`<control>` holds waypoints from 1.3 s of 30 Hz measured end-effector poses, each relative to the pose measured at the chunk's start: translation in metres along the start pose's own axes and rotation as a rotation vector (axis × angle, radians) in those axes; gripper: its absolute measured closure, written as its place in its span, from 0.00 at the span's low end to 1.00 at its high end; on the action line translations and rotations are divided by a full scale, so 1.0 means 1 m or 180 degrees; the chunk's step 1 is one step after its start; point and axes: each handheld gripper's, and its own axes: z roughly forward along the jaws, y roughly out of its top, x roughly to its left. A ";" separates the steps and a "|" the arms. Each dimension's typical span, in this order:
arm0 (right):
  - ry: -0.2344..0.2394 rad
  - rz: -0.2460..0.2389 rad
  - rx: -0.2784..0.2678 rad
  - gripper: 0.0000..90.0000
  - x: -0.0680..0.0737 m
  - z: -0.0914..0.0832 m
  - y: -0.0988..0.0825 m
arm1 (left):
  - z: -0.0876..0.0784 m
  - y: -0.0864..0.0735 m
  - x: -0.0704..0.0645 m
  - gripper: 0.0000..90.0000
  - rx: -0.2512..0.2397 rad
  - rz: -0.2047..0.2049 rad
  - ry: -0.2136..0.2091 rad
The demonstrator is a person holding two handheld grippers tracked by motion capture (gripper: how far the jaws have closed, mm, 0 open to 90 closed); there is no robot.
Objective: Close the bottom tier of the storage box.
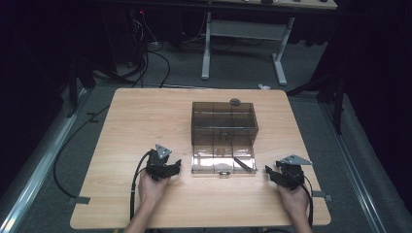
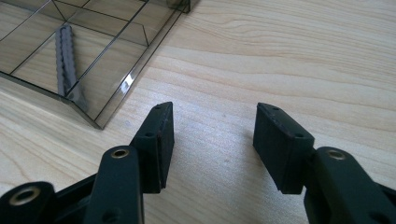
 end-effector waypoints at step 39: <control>-0.0009 -0.0002 0.0000 0.53 0.000 0.000 0.000 | -0.038 0.070 -0.022 0.44 -0.0326 0.0141 -0.0444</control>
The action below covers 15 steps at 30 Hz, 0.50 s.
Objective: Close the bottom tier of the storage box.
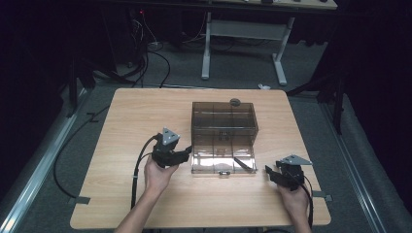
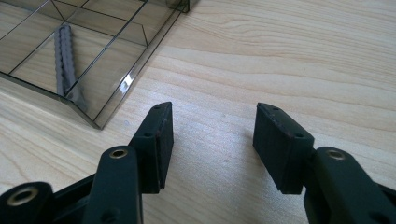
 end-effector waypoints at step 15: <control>0.0002 -0.0001 0.0007 0.53 0.000 0.000 0.000 | 0.011 0.035 -0.005 0.51 -0.0009 0.0090 -0.0124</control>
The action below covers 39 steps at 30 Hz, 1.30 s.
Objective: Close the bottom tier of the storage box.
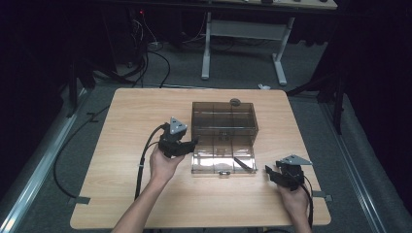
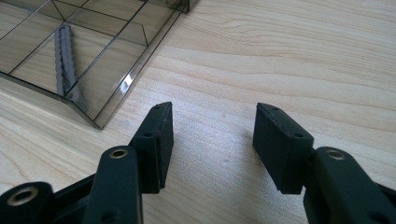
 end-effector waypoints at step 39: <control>0.0017 -0.0011 -0.0007 0.54 0.000 0.000 0.000 | 0.059 0.035 0.007 0.56 0.0177 -0.0052 0.0235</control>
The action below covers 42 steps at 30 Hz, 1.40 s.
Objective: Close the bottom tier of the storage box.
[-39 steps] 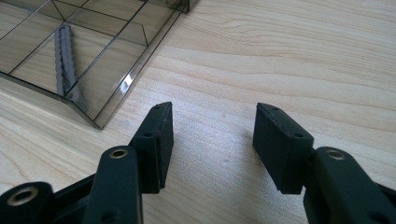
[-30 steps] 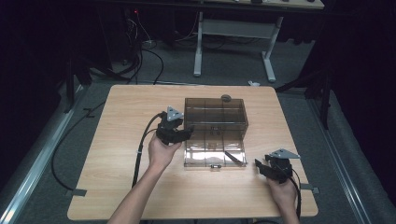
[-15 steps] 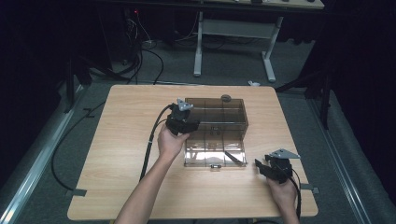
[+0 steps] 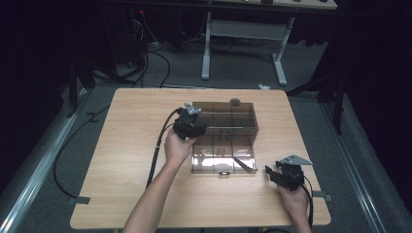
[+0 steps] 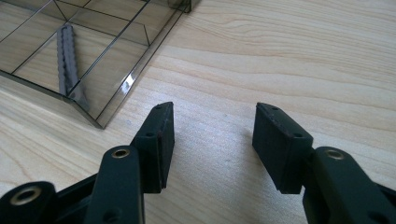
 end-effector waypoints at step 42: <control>0.0863 -0.0181 0.0020 0.91 0.045 -0.022 -0.003 | -0.001 -0.003 0.003 0.59 -0.0062 0.0049 -0.0051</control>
